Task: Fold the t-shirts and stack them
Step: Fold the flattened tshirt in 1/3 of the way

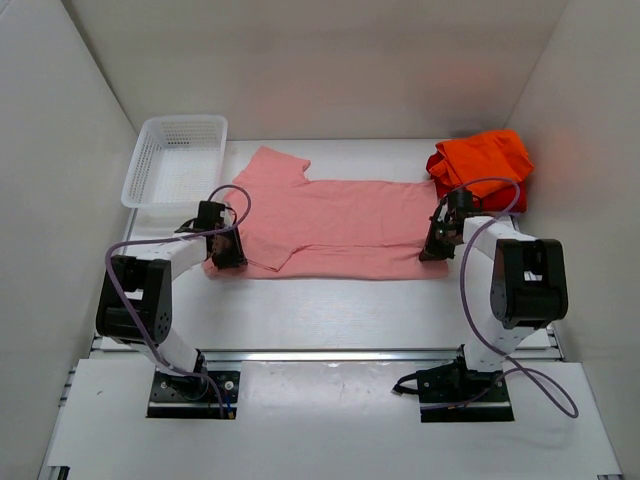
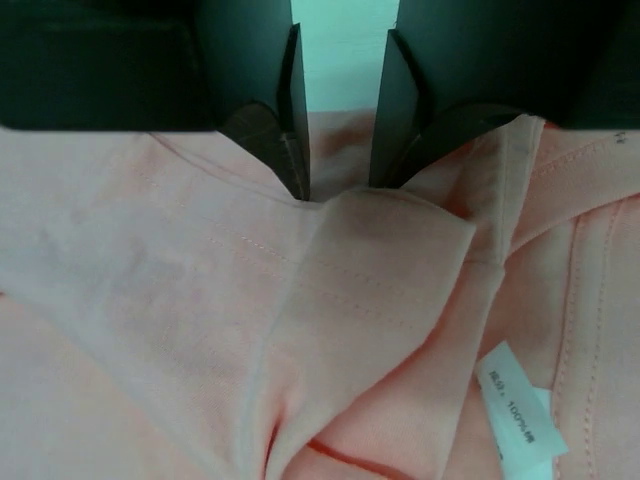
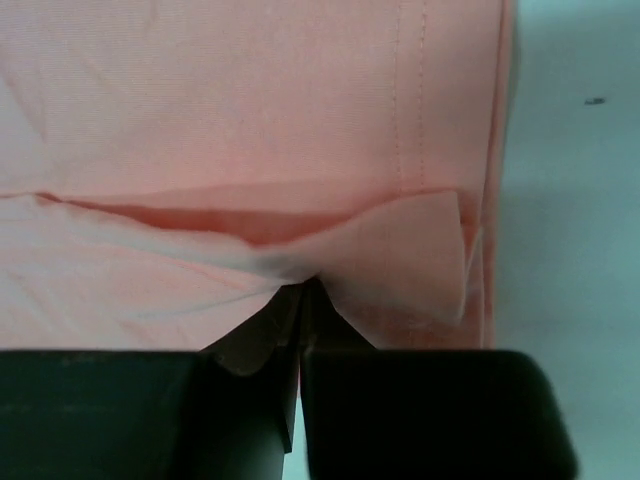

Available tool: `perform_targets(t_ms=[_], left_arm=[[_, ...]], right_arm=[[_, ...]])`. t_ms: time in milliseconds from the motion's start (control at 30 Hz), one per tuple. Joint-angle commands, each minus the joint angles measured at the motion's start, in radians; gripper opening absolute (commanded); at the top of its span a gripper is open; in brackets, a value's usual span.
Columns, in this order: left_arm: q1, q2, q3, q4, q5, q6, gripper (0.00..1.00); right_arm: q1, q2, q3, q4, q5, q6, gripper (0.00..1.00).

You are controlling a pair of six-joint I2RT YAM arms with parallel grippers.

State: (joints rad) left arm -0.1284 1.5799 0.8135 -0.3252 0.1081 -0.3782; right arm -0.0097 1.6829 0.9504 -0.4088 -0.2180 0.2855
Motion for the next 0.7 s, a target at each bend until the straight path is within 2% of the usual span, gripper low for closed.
perform_targets(t_ms=[0, 200, 367, 467, 533, 667], left_arm=[[-0.030, 0.028, 0.036, -0.097, -0.065, 0.080, 0.39], [-0.073, 0.016, 0.065, -0.233, -0.062, 0.162, 0.34], [-0.131, -0.012, 0.070, -0.360, -0.042, 0.211, 0.24], [-0.154, -0.057, 0.050, -0.426, -0.018, 0.237, 0.13], [-0.149, -0.119, 0.032, -0.460, 0.028, 0.248, 0.01], [-0.163, -0.242, 0.045, -0.486, 0.018, 0.229, 0.03]], right_arm=[[-0.013, 0.028, 0.015, -0.039, 0.000, 0.006, 0.00], [-0.044, -0.029, -0.008, -0.218, -0.008, -0.009, 0.00], [-0.070, -0.104, -0.067, -0.298, -0.003, -0.048, 0.00], [-0.098, -0.160, -0.110, -0.350, -0.006, -0.083, 0.00], [-0.121, -0.211, -0.136, -0.404, -0.006, -0.107, 0.00], [-0.128, -0.288, -0.138, -0.429, 0.026, -0.111, 0.00]])
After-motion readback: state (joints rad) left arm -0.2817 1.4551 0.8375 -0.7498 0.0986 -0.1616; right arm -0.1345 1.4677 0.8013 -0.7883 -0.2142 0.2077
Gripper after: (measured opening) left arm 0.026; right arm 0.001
